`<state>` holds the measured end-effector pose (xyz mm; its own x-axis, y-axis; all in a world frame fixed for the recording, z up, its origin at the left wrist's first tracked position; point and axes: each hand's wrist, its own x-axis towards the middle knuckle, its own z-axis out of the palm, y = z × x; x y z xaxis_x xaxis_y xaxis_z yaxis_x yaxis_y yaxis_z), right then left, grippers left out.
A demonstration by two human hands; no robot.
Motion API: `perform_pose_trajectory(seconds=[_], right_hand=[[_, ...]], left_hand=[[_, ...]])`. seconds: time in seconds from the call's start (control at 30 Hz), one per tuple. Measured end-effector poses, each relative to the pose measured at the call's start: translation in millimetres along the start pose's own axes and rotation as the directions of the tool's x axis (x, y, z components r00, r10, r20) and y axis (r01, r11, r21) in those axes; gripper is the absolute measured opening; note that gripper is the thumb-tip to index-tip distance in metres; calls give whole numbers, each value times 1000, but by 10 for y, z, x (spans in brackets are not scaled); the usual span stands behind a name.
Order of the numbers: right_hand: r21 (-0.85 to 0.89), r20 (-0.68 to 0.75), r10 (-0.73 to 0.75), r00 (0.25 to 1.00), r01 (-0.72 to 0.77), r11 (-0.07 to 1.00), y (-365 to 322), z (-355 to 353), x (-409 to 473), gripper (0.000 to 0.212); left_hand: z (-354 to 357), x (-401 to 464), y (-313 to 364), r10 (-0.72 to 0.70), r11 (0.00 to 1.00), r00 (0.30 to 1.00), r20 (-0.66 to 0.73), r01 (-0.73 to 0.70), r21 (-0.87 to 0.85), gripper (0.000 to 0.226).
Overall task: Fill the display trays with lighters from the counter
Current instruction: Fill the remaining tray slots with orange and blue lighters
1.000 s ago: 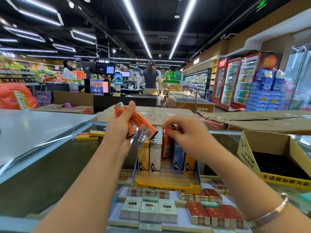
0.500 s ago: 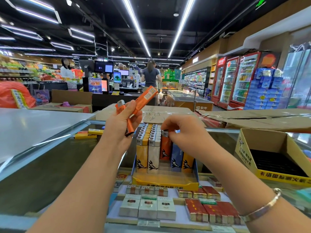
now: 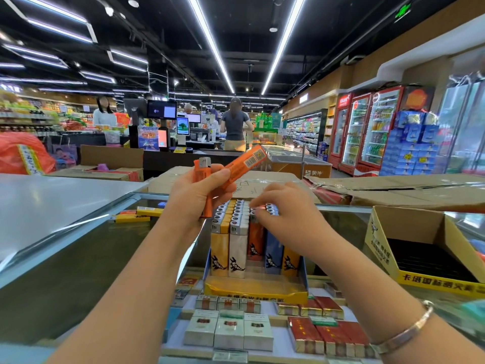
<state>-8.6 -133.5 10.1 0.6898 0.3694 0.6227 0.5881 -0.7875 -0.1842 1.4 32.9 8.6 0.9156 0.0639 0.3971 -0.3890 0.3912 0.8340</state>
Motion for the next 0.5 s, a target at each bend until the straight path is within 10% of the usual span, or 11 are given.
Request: perform_pose_trajectory(seconds=[0.13,0.33,0.5], right_hand=[[120,-383,-9,924,59,991,-21,-111,-1,24],[-76,-237,-171,956,158,985,-70,-68,-35,26],[306,-260,-8,966,91,948,-26,-135,-33,41]], left_hand=[[33,-39,-12,97,953,993,63,-111,283,15],[133,-127,12,99,923,968,233,-177,342,22],[114,-43,28,144,974,988,59,-152,166,32]])
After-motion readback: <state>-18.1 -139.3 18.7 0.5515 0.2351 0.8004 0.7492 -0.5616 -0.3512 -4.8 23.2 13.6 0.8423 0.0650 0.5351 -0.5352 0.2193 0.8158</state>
